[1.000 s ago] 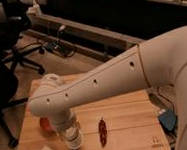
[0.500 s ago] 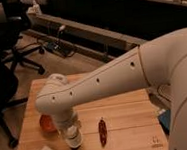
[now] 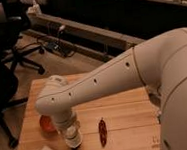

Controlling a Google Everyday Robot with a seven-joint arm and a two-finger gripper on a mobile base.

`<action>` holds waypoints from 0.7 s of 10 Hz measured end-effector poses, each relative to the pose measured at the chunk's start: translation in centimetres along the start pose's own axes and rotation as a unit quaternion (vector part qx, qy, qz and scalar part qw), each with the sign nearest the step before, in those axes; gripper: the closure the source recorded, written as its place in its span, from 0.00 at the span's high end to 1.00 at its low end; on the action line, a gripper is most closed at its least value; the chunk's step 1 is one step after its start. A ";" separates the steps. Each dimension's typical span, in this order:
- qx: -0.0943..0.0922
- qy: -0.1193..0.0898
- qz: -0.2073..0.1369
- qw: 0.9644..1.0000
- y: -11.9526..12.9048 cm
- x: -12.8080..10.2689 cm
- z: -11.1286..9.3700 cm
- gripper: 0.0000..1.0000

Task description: Place the ceramic cup over the eraser

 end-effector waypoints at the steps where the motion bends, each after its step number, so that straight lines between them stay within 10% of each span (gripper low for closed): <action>1: 0.000 0.001 0.000 1.000 -0.1 0.1 0.1 0.10; 7: 0.011 0.015 -0.007 1.000 -0.2 0.6 1.8 0.10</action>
